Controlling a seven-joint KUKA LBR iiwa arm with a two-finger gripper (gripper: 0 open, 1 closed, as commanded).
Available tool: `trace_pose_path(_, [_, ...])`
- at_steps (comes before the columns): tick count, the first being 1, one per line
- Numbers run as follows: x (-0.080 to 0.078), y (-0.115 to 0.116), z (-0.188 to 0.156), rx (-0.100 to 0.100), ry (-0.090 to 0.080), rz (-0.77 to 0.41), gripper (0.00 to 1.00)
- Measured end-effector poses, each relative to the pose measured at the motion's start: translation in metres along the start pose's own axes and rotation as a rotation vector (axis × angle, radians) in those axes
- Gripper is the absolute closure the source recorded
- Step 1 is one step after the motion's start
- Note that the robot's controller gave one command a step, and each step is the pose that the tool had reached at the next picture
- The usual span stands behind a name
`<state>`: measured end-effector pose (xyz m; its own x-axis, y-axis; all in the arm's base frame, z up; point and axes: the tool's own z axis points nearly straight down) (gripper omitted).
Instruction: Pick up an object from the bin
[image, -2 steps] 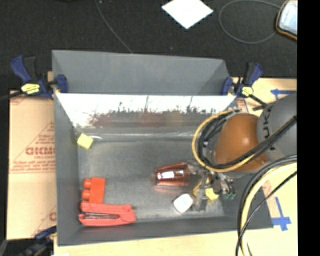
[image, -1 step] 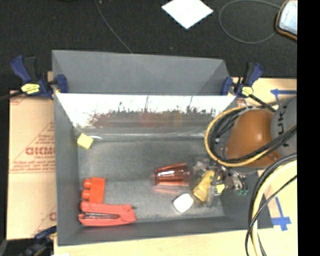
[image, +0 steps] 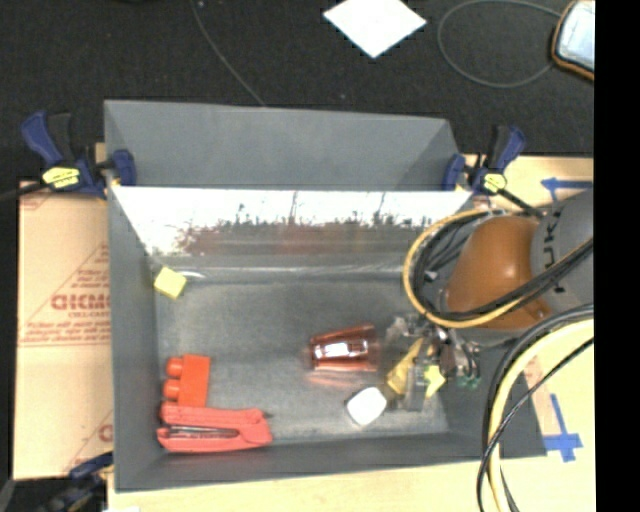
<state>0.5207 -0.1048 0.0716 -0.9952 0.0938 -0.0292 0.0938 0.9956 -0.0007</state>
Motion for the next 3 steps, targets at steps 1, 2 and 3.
trace_pose_path(1, [0.005, -0.025, -0.032, 0.006, -0.008, -0.169, 0.0])
trace_pose_path(2, [0.026, -0.029, -0.012, -0.006, -0.015, -0.037, 1.0])
trace_pose_path(3, [0.026, -0.029, -0.012, -0.006, -0.015, -0.038, 1.0])
